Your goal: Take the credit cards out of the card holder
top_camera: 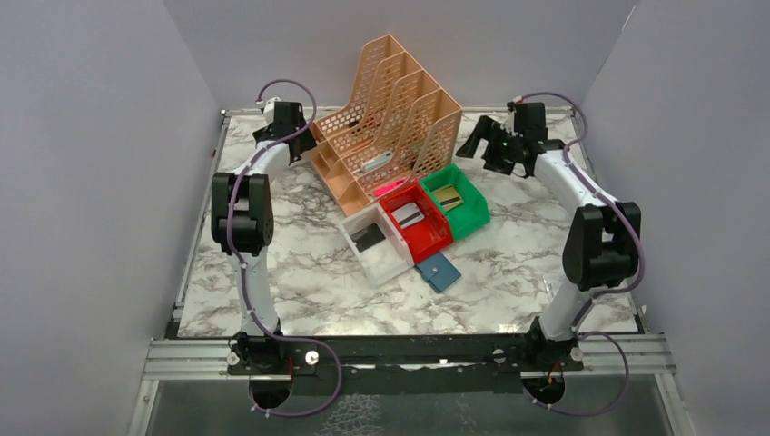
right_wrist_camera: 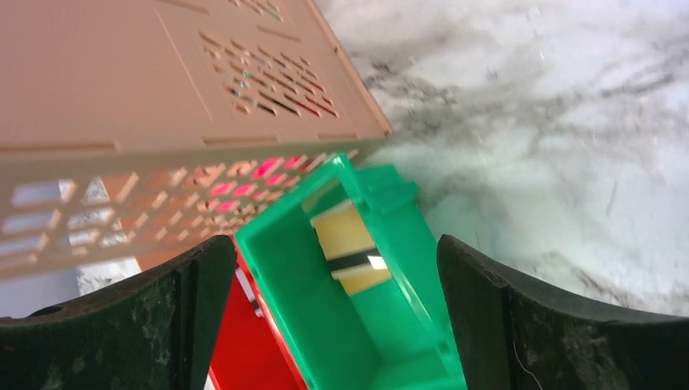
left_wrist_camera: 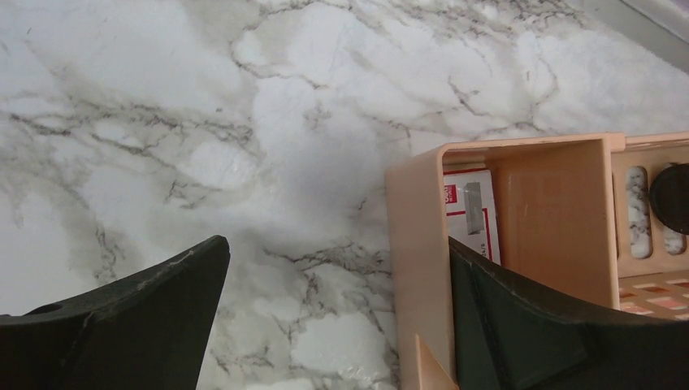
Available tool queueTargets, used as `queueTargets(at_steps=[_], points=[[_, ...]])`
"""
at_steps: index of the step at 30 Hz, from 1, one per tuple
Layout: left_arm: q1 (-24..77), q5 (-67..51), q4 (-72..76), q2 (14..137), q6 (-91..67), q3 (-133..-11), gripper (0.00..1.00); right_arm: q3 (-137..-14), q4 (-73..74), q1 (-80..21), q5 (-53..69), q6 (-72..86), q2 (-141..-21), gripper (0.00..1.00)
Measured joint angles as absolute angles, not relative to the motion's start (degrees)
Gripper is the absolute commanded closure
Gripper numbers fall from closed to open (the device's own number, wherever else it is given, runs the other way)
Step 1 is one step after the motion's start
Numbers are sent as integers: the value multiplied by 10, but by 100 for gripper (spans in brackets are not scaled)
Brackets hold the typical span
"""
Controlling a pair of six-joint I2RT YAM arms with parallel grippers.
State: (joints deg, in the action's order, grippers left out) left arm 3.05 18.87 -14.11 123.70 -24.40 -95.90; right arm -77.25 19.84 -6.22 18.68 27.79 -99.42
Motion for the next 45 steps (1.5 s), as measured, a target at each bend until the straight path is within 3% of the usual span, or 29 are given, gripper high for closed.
queueTargets(at_steps=[9, 20, 24, 28, 38, 45], points=[[1, 185, -134, 1155, -261, -843, 2, -992, 279, -165, 160, 251, -1140, 1], [-104, 170, -157, 1047, -272, -712, 1, -1368, 374, -267, 153, 244, -1377, 1], [-130, 170, -171, 1029, -272, -697, 1, -1409, 374, -280, 175, 245, -1414, 1], [-135, 169, -191, 1001, -267, -692, 1, -1394, 372, -281, 170, 231, -1405, 1], [-122, 100, -180, 849, -239, -706, 1, -1088, 325, -280, 93, 179, -1151, 1], [69, 7, -131, 836, -165, -718, 1, -833, 240, -278, -22, 199, -899, 1]])
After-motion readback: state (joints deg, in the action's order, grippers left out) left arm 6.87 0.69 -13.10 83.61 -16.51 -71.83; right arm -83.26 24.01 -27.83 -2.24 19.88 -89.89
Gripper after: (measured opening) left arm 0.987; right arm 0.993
